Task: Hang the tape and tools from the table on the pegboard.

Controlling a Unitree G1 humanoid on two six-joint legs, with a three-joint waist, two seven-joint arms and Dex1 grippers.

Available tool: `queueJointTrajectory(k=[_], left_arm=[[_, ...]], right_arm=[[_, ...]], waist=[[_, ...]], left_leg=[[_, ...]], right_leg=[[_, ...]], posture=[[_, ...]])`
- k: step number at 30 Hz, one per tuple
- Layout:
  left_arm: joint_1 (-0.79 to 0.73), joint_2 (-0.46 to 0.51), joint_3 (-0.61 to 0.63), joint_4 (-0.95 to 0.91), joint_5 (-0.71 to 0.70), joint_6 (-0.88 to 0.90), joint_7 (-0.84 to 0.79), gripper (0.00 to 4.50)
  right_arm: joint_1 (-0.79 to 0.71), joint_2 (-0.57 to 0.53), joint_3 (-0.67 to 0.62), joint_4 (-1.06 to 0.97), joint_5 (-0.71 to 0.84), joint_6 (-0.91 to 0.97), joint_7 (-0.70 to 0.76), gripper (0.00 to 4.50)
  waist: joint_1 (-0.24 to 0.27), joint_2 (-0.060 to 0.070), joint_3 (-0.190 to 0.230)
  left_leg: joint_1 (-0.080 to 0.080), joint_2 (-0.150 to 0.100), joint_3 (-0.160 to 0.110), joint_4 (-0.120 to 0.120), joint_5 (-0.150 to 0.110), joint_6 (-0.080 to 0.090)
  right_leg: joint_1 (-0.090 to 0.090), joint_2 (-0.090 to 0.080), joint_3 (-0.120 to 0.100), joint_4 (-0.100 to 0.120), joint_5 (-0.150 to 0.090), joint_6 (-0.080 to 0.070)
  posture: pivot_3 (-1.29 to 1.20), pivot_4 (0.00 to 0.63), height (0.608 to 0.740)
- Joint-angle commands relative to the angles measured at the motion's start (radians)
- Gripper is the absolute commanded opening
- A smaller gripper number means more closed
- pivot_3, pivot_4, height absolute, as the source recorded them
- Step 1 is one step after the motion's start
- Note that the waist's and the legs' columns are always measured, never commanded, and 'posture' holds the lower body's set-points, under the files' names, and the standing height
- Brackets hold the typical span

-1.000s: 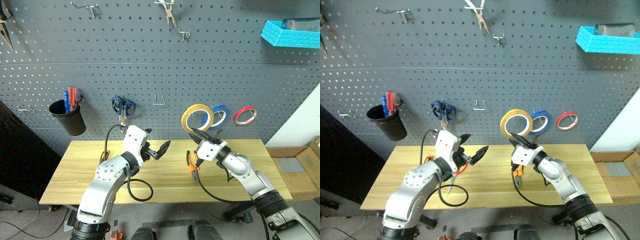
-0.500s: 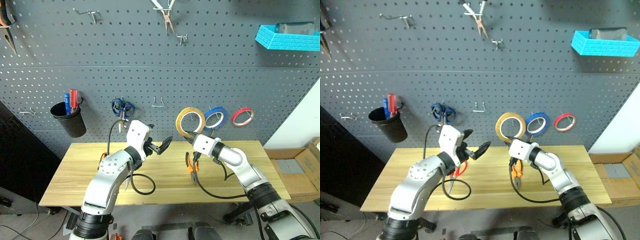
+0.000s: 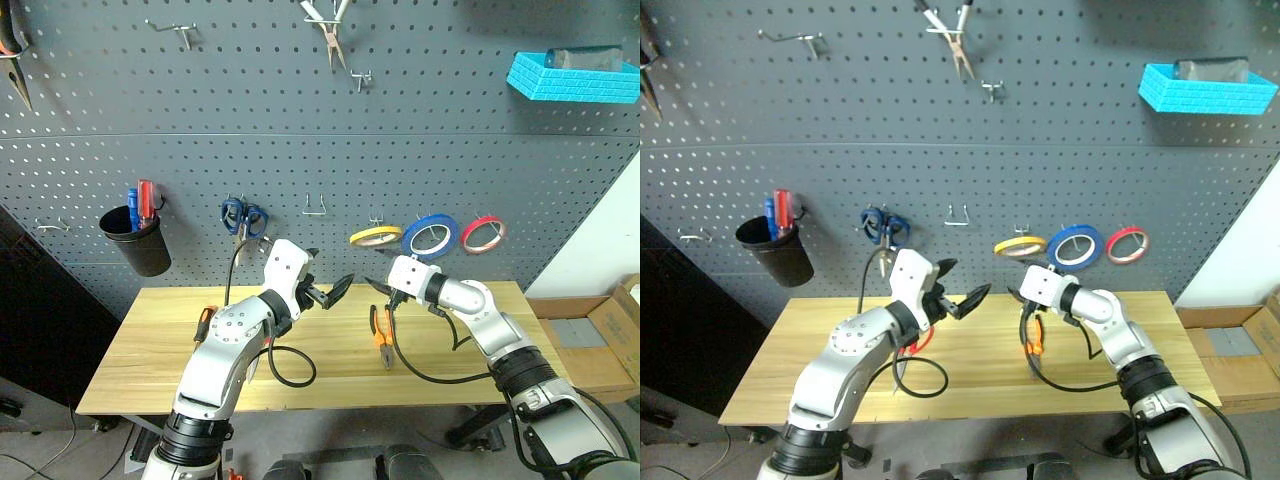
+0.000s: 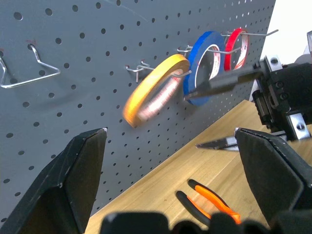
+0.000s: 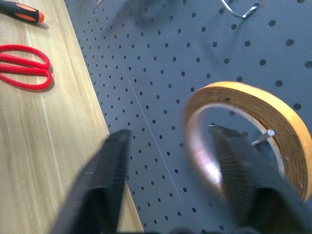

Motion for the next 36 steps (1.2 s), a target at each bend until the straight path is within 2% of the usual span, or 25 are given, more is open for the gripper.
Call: queueJointTrajectory(k=[1, 2, 3, 7, 10, 15, 17, 21, 25, 27, 31, 36], left_arm=[[0.0, 0.002, -0.001, -0.038, -0.012, -0.018, -0.005, 4.5], [0.011, 0.003, -0.006, -0.042, -0.013, -0.015, -0.008, 4.5], [0.022, 0.005, -0.013, -0.047, -0.013, -0.011, -0.011, 4.5], [0.073, 0.035, -0.056, -0.07, 0.012, -0.023, -0.027, 4.5], [0.178, 0.058, -0.083, -0.051, 0.021, -0.056, -0.043, 4.5], [0.286, 0.171, -0.116, 0.039, 0.087, -0.171, -0.112, 4.5], [0.28, 0.198, -0.106, 0.068, 0.091, -0.195, -0.133, 4.5], [0.237, 0.197, -0.072, 0.097, 0.072, -0.192, -0.135, 4.5], [0.218, 0.198, -0.057, 0.11, 0.066, -0.189, -0.141, 4.5], [0.226, 0.199, -0.052, 0.105, 0.067, -0.188, -0.143, 4.5], [0.267, 0.195, -0.046, 0.084, 0.07, -0.186, -0.134, 4.5], [0.284, 0.183, -0.043, 0.063, 0.071, -0.174, -0.115, 4.5]], right_arm=[[0.052, -0.021, -0.028, -0.076, 0.028, 0.029, 0.015, 3.98], [0.079, -0.027, -0.029, -0.104, 0.032, 0.046, 0.022, 4.33], [0.106, -0.032, -0.029, -0.135, 0.039, 0.066, 0.033, 4.49], [0.21, -0.037, -0.039, -0.258, 0.059, 0.209, 0.045, 4.49], [0.271, 0.014, -0.062, -0.362, 0.096, 0.542, 0.03, 4.49], [0.149, 0.16, -0.155, -0.362, 0.144, 1.05, -0.089, 4.49], [0.08, 0.206, -0.187, -0.315, 0.159, 1.169, -0.132, 4.49], [-0.015, 0.256, -0.213, -0.227, 0.175, 1.298, -0.196, 4.49], [-0.073, 0.284, -0.23, -0.145, 0.177, 1.343, -0.256, 4.49], [-0.086, 0.296, -0.246, -0.127, 0.189, 1.372, -0.275, 4.49], [-0.103, 0.315, -0.267, -0.106, 0.204, 1.413, -0.311, 4.49], [-0.137, 0.349, -0.311, -0.066, 0.236, 1.448, -0.351, 4.49]], waist=[[0.002, 0.0, 0.0], [0.003, 0.0, 0.0], [0.003, 0.0, 0.0], [0.002, 0.002, 0.004], [-0.002, 0.005, 0.008], [-0.008, 0.008, 0.043], [-0.008, 0.007, 0.066], [-0.003, 0.008, 0.096], [-0.011, 0.01, 0.115], [-0.02, 0.009, 0.118], [-0.035, 0.009, 0.124], [-0.032, 0.009, 0.137]], left_leg=[[0.0, 0.0, 0.0, 0.0, 0.0, 0.0], [0.0, 0.0, -0.001, 0.0, 0.0, 0.0], [0.0, 0.0, -0.001, 0.0, 0.0, 0.0], [0.0, 0.0, -0.001, 0.0, 0.0, 0.0], [0.002, 0.0, -0.001, -0.001, 0.0, 0.001], [0.011, 0.002, 0.001, -0.002, 0.0, 0.001], [0.012, 0.002, 0.002, -0.001, 0.0, 0.001], [0.012, 0.002, -0.001, 0.0, 0.002, 0.003], [0.008, 0.002, -0.003, -0.002, 0.001, 0.003], [0.001, 0.003, -0.003, -0.003, -0.001, 0.005], [-0.025, 0.005, -0.003, -0.002, -0.001, 0.005], [-0.024, 0.002, -0.003, -0.003, -0.002, 0.006]], right_leg=[[0.0, 0.0, 0.0, 0.0, 0.0, 0.0], [0.0, 0.0, -0.001, 0.0, 0.0, 0.0], [0.0, 0.0, -0.001, 0.0, 0.0, 0.0], [0.0, 0.0, 0.0, 0.0, 0.0, 0.0], [0.002, 0.0, 0.0, 0.0, -0.001, -0.001], [0.005, 0.003, 0.002, 0.005, -0.007, -0.009], [0.004, 0.003, 0.003, 0.012, -0.01, -0.009], [0.002, 0.003, 0.0, 0.015, -0.01, -0.009], [0.0, 0.002, -0.002, 0.015, -0.007, -0.01], [-0.008, 0.001, -0.003, 0.015, -0.008, -0.01], [-0.033, -0.009, -0.003, 0.017, -0.008, -0.009], [-0.032, -0.013, -0.004, 0.016, -0.009, -0.009]], posture=[[-0.04, 0.031, 0.74], [-0.04, 0.034, 0.74], [-0.04, 0.041, 0.74], [-0.05, 0.067, 0.74], [-0.06, 0.099, 0.74], [-0.08, 0.152, 0.74], [-0.09, 0.178, 0.74], [-0.09, 0.212, 0.74], [-0.08, 0.229, 0.74], [-0.08, 0.235, 0.74], [-0.08, 0.246, 0.74], [-0.06, 0.252, 0.74]])
